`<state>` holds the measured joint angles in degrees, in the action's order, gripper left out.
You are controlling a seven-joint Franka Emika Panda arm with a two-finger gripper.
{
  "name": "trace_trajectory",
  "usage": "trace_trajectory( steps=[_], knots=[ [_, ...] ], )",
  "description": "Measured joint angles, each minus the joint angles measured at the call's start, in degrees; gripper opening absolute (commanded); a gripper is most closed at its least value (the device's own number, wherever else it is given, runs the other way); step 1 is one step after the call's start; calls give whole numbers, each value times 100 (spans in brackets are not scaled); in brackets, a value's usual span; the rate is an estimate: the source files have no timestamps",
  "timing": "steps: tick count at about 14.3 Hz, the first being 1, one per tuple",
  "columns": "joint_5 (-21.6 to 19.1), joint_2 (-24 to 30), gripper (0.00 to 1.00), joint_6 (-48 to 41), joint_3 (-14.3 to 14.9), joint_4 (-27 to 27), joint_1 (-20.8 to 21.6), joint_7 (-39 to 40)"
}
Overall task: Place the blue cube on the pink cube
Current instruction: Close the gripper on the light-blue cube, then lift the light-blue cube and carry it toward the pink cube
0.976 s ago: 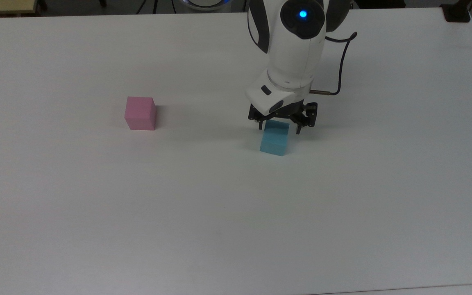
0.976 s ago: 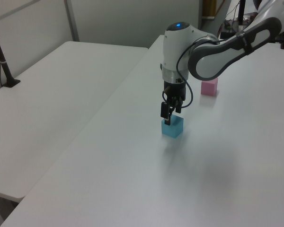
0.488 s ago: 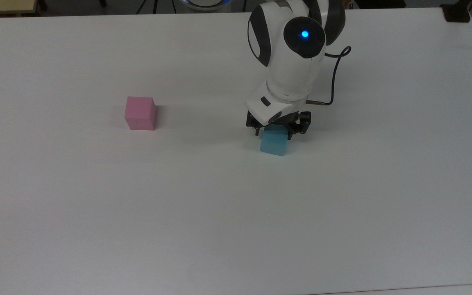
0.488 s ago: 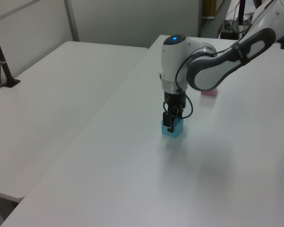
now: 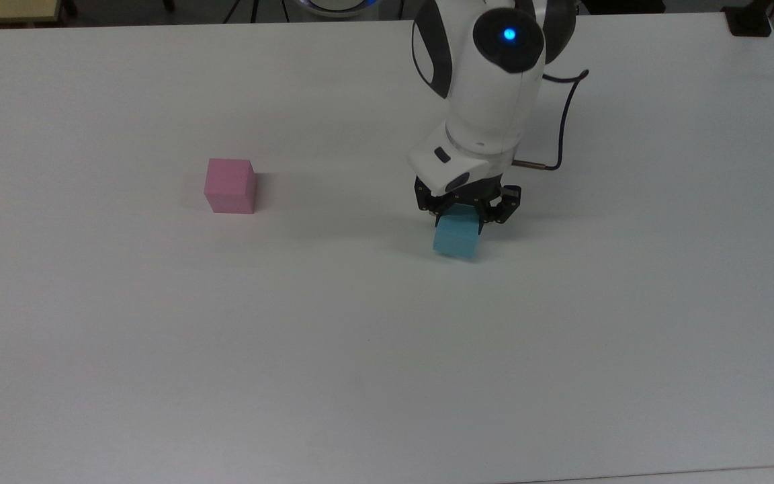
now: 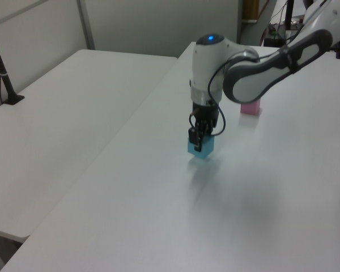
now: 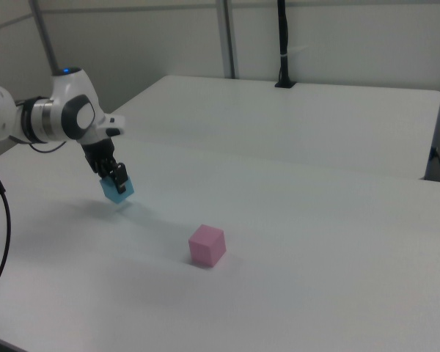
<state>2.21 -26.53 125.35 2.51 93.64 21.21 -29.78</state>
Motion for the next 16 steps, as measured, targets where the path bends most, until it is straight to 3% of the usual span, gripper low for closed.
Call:
trace_trajectory(
  steps=[8,16],
  knots=[
    [29,1722,53,-1717,44,-39,-906,761],
    [-262,2579,53,-2673,50,113,-1773,2299]
  ],
)
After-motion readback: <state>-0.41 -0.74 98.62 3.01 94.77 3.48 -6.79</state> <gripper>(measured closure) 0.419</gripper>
